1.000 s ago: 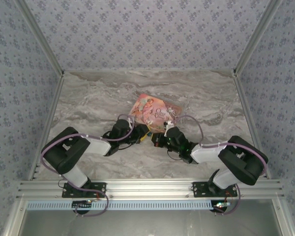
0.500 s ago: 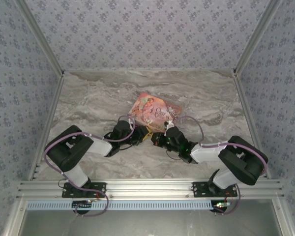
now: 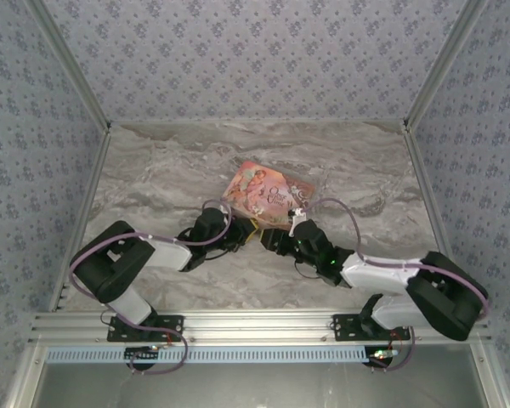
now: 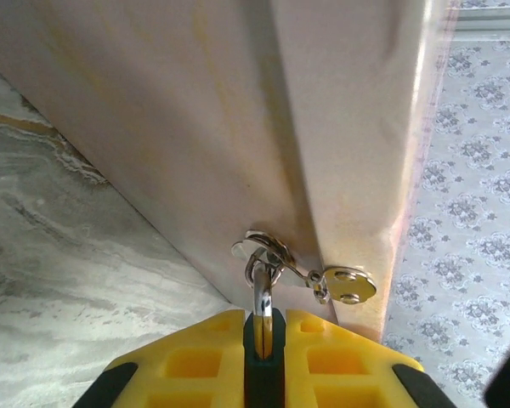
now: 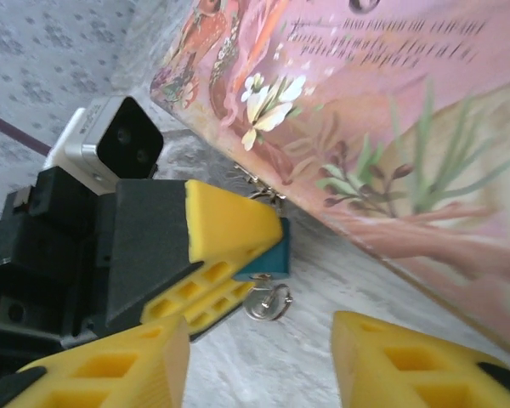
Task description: Unlock a padlock with a key
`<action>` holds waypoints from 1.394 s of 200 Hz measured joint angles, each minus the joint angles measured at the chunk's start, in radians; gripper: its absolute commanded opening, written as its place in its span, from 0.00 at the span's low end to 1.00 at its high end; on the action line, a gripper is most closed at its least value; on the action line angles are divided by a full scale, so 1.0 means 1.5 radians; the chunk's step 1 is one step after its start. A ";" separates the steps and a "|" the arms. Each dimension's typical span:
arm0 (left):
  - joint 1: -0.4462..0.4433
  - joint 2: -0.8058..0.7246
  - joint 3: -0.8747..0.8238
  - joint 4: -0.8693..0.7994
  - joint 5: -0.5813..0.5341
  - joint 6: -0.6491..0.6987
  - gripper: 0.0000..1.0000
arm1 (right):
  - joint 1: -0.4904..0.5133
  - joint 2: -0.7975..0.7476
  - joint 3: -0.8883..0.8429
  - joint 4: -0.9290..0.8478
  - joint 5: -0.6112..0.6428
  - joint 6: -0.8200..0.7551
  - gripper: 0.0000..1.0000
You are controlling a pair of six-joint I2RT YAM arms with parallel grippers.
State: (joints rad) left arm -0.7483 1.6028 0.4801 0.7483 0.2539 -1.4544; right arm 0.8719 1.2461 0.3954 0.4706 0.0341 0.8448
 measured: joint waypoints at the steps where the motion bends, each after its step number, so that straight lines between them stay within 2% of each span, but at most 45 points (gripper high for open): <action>1: 0.000 -0.001 0.000 -0.001 0.000 0.000 0.00 | 0.001 -0.002 0.000 -0.003 0.002 -0.004 0.54; 28: 0.000 -0.021 0.004 -0.043 0.000 0.004 0.00 | 0.049 -0.084 0.007 -0.109 0.081 -0.144 0.56; 53: 0.002 -0.037 0.024 -0.099 0.004 0.003 0.00 | 0.121 -0.111 0.023 -0.175 0.178 -0.296 0.56; 75: 0.009 -0.052 0.046 -0.151 0.014 0.001 0.00 | 0.172 -0.101 0.030 -0.199 0.256 -0.415 0.56; 113: 0.025 -0.086 0.069 -0.224 0.031 -0.005 0.00 | 0.188 -0.010 0.064 -0.227 0.355 -0.540 0.52; 145: 0.035 -0.095 0.072 -0.250 0.045 -0.009 0.00 | 0.201 0.057 0.102 -0.226 0.387 -0.604 0.51; 199: 0.035 -0.100 0.072 -0.275 0.053 -0.009 0.00 | 0.209 0.115 0.149 -0.200 0.389 -0.674 0.48; 279: 0.037 -0.105 0.075 -0.276 0.065 -0.009 0.00 | 0.203 0.145 0.168 -0.160 0.386 -0.699 0.40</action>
State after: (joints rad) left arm -0.6933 1.4448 0.5926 0.3347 0.3519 -1.4681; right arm 1.1767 1.4631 0.6479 0.2306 0.6128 -0.2043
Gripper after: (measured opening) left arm 0.098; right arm 0.414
